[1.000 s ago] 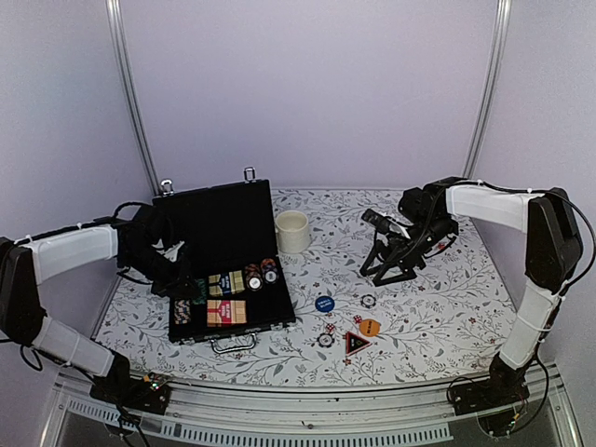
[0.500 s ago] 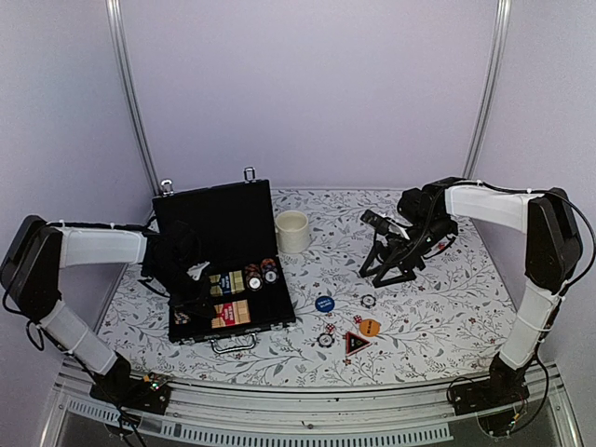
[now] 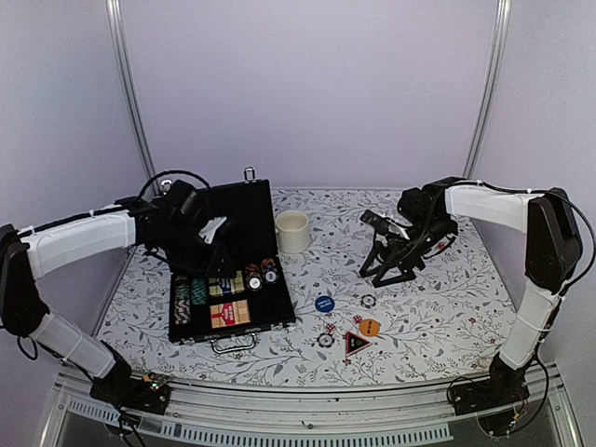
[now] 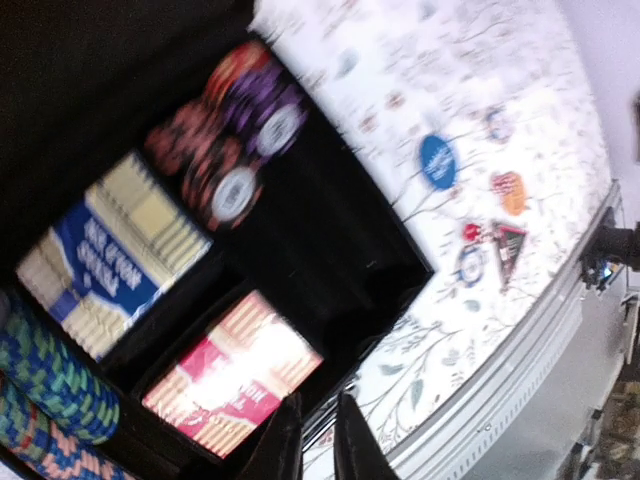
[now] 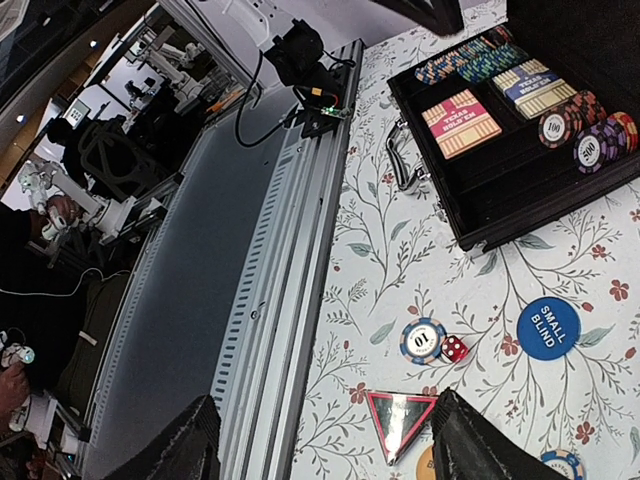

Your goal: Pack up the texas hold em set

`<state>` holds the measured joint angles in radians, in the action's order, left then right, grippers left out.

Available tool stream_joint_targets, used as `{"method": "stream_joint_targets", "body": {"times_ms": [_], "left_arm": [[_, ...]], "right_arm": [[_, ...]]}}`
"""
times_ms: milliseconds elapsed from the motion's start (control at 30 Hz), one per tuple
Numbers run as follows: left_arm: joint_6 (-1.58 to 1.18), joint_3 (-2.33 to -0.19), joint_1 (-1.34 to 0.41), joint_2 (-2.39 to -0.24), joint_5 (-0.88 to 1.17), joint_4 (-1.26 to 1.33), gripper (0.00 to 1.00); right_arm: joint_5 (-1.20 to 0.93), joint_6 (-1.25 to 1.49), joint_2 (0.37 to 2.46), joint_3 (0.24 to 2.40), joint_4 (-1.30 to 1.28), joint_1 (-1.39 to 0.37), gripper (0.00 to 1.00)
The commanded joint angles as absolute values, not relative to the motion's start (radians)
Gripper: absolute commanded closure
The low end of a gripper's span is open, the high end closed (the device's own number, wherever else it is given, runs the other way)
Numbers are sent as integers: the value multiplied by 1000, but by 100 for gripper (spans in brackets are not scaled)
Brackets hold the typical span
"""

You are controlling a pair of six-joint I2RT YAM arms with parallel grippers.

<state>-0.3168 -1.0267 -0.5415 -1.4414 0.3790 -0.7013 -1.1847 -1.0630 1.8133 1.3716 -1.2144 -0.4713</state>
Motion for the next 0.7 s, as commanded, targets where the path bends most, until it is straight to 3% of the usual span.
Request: {"method": "stream_joint_targets", "body": {"times_ms": [0, 33, 67, 267, 333, 400, 533, 667], "left_arm": [[-191, -1175, -614, -1290, 382, -617, 26], [-176, -1177, -634, -1257, 359, -574, 6], [-171, -1166, -645, -1224, 326, -518, 3], [-91, -1039, -649, -1127, 210, -141, 3], [-70, -1004, -649, -1141, 196, -15, 3], [-41, -1004, -649, -1176, 180, 62, 3], [-33, -1036, -652, -1255, 150, 173, 3], [-45, -1070, -649, -1321, -33, 205, 3]], "right_arm": [[-1145, -997, 1760, 1409, -1165, -476, 32], [-1125, -971, 1741, 1412, -1141, -476, 32], [-1096, -951, 1723, 1416, -1118, -476, 32], [-833, -775, 1643, 1479, -973, -475, 27], [-708, -721, 1620, 1489, -909, -476, 19], [-616, -651, 1591, 1473, -825, -475, 1], [-556, -600, 1537, 1373, -688, -473, 1], [-580, -698, 1566, 1364, -736, -489, 4]]}}
